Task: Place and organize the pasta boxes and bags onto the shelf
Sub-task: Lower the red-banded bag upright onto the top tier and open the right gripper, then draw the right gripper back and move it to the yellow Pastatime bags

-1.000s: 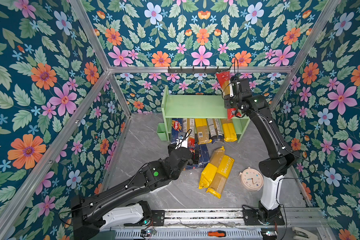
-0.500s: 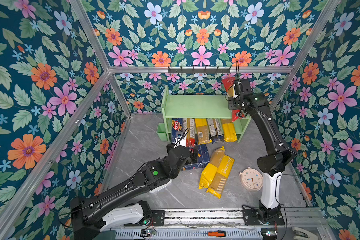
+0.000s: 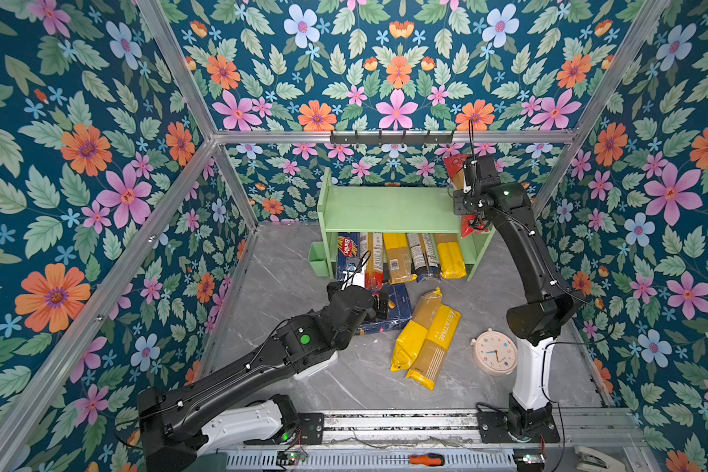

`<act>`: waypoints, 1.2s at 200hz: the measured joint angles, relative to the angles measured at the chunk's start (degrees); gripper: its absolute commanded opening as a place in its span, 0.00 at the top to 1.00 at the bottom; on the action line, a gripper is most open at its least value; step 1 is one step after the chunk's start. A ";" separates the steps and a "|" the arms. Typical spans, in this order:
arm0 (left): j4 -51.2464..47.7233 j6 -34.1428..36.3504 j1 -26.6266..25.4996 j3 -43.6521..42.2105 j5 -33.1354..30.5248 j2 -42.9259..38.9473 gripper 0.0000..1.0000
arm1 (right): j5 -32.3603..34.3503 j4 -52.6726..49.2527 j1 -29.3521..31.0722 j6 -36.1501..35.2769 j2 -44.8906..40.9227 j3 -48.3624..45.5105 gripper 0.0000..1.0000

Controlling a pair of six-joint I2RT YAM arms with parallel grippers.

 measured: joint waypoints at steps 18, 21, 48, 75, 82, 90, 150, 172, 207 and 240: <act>0.00 0.00 0.11 0.00 0.04 0.00 0.00 | 0.00 -0.04 0.00 0.00 0.00 0.00 0.71; 0.00 0.00 0.11 0.00 0.04 0.00 0.00 | 0.02 -0.07 0.00 0.02 0.00 0.00 0.69; 0.00 0.00 0.11 0.00 0.09 0.04 0.00 | 0.37 -0.33 -0.02 0.55 -0.02 0.00 0.47; 0.00 -0.02 0.11 0.02 0.31 0.09 0.00 | 0.35 -0.37 -0.02 1.29 -1.07 -0.31 0.27; 0.00 -0.02 0.11 0.07 0.39 0.07 0.00 | 0.33 -0.37 -0.02 1.31 -1.57 -0.63 0.25; 0.04 -0.04 0.11 0.11 0.52 0.00 0.00 | 0.28 -0.37 -0.02 1.36 -2.34 -1.03 0.24; 0.09 -0.83 0.11 -0.37 0.72 -1.92 0.00 | -0.24 -0.33 2.05 2.54 -11.30 -7.48 0.20; 0.07 -1.64 0.11 -1.62 0.85 -2.89 0.00 | 1.27 0.33 5.73 2.84 -17.64 -15.39 0.20; -0.02 -3.37 0.13 -4.63 0.76 -5.31 0.00 | 3.30 3.28 12.83 6.80 -32.57 -35.30 0.20; -1.03 -5.55 0.11 -8.09 0.63 -8.26 0.00 | 4.37 5.25 20.70 13.81 -44.30 -51.89 0.20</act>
